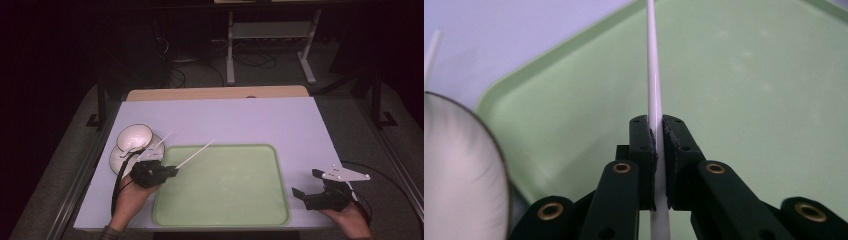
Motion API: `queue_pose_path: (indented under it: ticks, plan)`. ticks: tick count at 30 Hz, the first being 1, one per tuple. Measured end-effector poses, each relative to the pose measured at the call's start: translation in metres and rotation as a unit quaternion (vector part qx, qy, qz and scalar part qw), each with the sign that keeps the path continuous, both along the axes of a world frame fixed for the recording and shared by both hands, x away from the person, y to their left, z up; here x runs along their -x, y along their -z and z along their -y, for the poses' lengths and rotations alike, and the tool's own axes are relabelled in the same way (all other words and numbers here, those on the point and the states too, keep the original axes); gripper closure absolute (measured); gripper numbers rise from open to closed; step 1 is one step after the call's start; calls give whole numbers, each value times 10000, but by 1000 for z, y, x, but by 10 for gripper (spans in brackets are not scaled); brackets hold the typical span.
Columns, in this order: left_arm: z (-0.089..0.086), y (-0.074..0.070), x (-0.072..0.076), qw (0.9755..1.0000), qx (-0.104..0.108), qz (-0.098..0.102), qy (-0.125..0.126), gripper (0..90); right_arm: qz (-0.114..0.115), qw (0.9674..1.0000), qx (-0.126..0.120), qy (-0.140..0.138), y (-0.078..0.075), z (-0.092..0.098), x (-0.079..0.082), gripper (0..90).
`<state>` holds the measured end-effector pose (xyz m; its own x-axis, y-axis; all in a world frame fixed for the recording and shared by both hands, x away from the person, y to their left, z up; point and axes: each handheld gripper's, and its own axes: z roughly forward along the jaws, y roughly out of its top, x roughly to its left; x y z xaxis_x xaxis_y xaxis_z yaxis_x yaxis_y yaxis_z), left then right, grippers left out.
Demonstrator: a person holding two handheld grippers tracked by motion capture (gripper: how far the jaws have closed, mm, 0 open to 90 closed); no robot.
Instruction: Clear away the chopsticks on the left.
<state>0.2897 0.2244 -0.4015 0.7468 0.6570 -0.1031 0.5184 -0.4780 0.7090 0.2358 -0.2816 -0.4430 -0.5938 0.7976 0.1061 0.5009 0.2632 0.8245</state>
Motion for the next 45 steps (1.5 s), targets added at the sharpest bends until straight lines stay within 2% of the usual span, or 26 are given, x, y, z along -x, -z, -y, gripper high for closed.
queue_pose_path:
  ticks: [14, 34, 45]
  plan:
    - [26, 19, -4, 9992, -212, -277, 195, 839, -5, 10000, -1, -11, 0, 0, 0, 0]
    - [30, 31, -4, 9980, -423, -446, 153, 834, 10, 10000, -5, 4, -1, 1, 0, 0]
    - [29, 33, -4, 9982, -366, -462, 139, 829, 37, 10000, -15, 9, -2, 2, 1, 0]
